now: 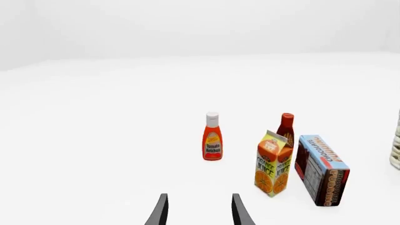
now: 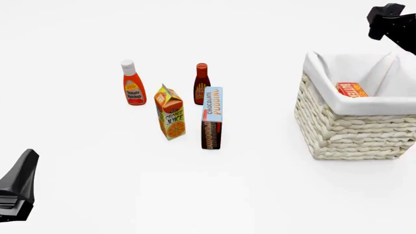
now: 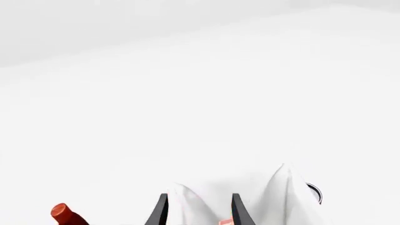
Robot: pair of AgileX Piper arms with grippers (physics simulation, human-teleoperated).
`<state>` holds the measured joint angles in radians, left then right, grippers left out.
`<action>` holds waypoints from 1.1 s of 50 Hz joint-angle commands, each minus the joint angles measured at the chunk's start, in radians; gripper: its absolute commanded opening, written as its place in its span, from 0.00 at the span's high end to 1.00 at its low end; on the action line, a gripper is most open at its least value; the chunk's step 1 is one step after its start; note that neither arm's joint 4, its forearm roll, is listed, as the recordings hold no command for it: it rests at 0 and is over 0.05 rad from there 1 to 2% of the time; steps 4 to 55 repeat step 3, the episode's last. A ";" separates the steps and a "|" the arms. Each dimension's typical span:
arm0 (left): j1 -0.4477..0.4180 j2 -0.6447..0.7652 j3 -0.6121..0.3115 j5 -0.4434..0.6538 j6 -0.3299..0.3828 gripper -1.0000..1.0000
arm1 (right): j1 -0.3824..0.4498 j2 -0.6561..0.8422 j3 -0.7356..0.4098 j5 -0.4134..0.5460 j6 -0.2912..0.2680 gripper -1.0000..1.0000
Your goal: Pick the butter and place it in the basket.
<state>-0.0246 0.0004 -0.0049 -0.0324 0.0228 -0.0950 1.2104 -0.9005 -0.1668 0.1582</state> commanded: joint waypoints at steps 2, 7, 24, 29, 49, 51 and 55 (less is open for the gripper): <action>-0.001 0.000 0.000 -0.001 0.000 0.00 | 0.097 -0.119 -0.047 0.143 -0.024 0.00; -0.001 0.000 0.000 -0.001 0.000 0.00 | 0.097 -0.119 -0.047 0.143 -0.024 0.00; -0.001 0.000 0.000 -0.001 0.000 0.00 | 0.097 -0.119 -0.047 0.143 -0.024 0.00; -0.001 0.000 0.000 -0.001 0.000 0.00 | 0.097 -0.119 -0.047 0.143 -0.024 0.00; -0.001 0.000 0.000 -0.001 0.000 0.00 | 0.097 -0.119 -0.047 0.143 -0.024 0.00; -0.001 0.000 0.000 -0.001 0.000 0.00 | 0.097 -0.119 -0.047 0.143 -0.024 0.00; -0.001 0.000 0.000 -0.001 0.000 0.00 | 0.097 -0.119 -0.047 0.143 -0.024 0.00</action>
